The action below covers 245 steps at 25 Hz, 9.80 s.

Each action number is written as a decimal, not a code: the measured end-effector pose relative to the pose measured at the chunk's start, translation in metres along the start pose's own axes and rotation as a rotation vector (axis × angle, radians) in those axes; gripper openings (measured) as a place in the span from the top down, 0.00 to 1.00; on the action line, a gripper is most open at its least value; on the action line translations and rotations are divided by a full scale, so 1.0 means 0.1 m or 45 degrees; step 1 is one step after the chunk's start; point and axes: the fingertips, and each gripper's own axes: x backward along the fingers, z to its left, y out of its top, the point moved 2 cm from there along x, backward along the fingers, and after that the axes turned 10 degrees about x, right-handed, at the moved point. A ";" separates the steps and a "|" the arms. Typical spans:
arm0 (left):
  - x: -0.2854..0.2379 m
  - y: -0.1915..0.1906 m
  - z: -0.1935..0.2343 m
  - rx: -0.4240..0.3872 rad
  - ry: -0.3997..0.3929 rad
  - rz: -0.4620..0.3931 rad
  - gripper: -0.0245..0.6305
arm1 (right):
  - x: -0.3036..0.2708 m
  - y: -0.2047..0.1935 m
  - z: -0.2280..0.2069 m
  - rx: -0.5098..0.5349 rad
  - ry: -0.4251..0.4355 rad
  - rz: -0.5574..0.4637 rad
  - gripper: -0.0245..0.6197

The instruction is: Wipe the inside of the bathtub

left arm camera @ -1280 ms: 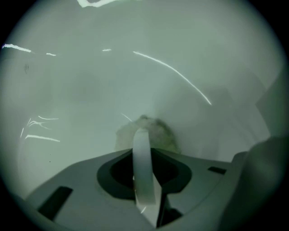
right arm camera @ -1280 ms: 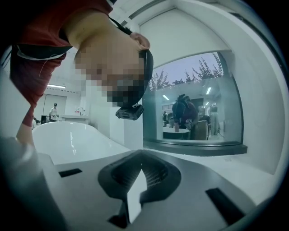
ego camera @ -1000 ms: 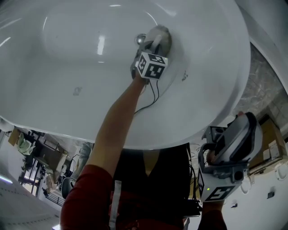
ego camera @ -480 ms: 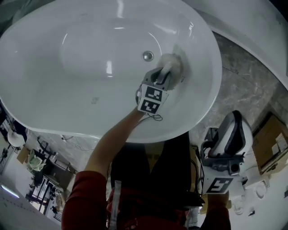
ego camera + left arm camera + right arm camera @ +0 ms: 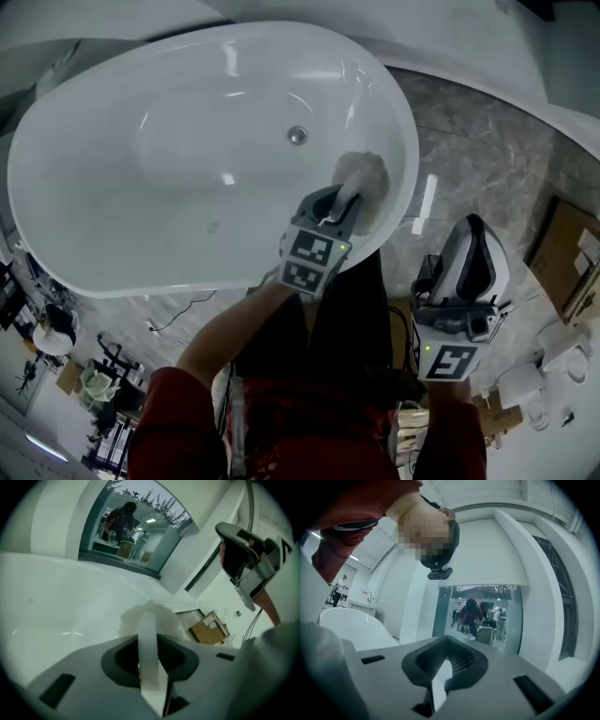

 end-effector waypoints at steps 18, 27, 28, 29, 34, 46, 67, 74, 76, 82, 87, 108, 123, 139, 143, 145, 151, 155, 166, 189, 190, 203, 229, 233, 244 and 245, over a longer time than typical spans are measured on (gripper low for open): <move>-0.48 -0.29 -0.15 -0.032 -0.045 0.073 0.81 | 0.21 -0.29 -0.04 -0.038 -0.032 0.054 0.95; -0.81 -0.50 0.29 -0.001 -0.013 0.081 0.81 | 0.03 -0.64 0.16 -0.092 0.068 0.077 0.95; -0.87 -0.54 0.37 0.016 -0.014 0.085 0.81 | 0.00 -0.71 0.22 -0.096 0.090 0.082 0.95; -0.93 -0.59 0.46 0.038 -0.016 0.092 0.81 | -0.05 -0.77 0.28 -0.101 0.111 0.085 0.95; -1.20 -0.77 0.82 0.058 0.008 0.115 0.81 | -0.26 -1.00 0.43 -0.126 0.186 0.083 0.95; -1.89 -1.29 1.89 0.116 0.210 0.137 0.81 | -0.52 -1.31 0.73 -0.196 0.364 0.034 0.95; -2.20 -1.65 2.62 0.113 0.482 0.268 0.81 | -0.51 -1.54 0.97 -0.236 0.438 0.081 0.95; -1.78 -1.48 2.18 0.064 0.379 0.248 0.81 | -0.41 -1.07 0.86 -0.197 0.363 0.022 0.95; -1.57 -1.38 1.99 0.056 0.326 0.225 0.81 | -0.38 -0.88 0.81 -0.181 0.332 0.002 0.95; -0.80 -0.97 1.30 0.009 0.154 0.188 0.81 | -0.27 -0.29 0.72 -0.127 0.217 -0.069 0.95; -0.12 -0.74 0.63 -0.021 -0.015 0.218 0.81 | -0.05 0.23 0.52 -0.087 0.100 -0.102 0.95; -0.05 -0.99 -0.13 -0.249 -0.198 0.434 0.81 | 0.36 0.22 0.27 -0.119 -0.041 -0.060 0.95; -0.78 -1.32 0.66 -0.183 -0.035 0.447 0.81 | 0.12 -0.60 0.51 -0.195 0.118 -0.017 0.95; -1.71 -1.81 1.91 -0.107 0.223 0.406 0.81 | 0.03 -1.46 1.04 -0.256 0.289 0.051 0.95; -1.87 -1.96 2.22 -0.158 0.291 0.414 0.81 | -0.02 -1.57 1.15 -0.279 0.304 0.063 0.95; -1.95 -2.05 2.40 -0.192 0.352 0.423 0.81 | -0.08 -1.60 1.22 -0.292 0.320 0.071 0.95; -2.05 -2.12 2.59 -0.253 0.433 0.422 0.81 | -0.27 -1.59 1.35 -0.332 0.405 0.073 0.95; -2.06 -2.09 2.59 -0.291 0.481 0.369 0.81 | -0.16 -1.60 1.32 -0.324 0.416 0.071 0.95; -2.06 -2.11 2.62 -0.229 0.521 0.379 0.81 | -0.10 -1.54 1.29 -0.253 0.409 0.060 0.95; 0.65 0.00 1.51 0.050 0.440 -0.394 0.81 | -0.46 0.02 1.69 -0.098 0.395 -0.001 0.95; 0.89 0.17 1.46 0.038 0.447 -0.460 0.81 | -0.50 0.16 1.72 -0.086 0.392 -0.016 0.95; 3.95 1.11 1.24 -0.007 0.445 -1.052 0.81 | -0.51 2.11 2.47 -0.012 0.244 -0.087 0.95; 6.71 0.44 -0.52 -0.356 0.468 -1.516 0.81 | 1.23 3.87 2.74 -0.056 -0.026 -0.234 0.95; 6.97 0.26 -0.72 -0.415 0.480 -1.535 0.81 | 1.46 4.11 2.92 -0.029 -0.019 -0.262 0.95; 7.56 0.10 -0.46 -0.458 0.426 -1.606 0.81 | 1.61 4.52 3.59 -0.100 -0.076 -0.210 0.94; 7.61 0.11 -0.41 -0.462 0.423 -1.609 0.81 | 1.59 4.55 3.66 -0.100 -0.081 -0.216 0.95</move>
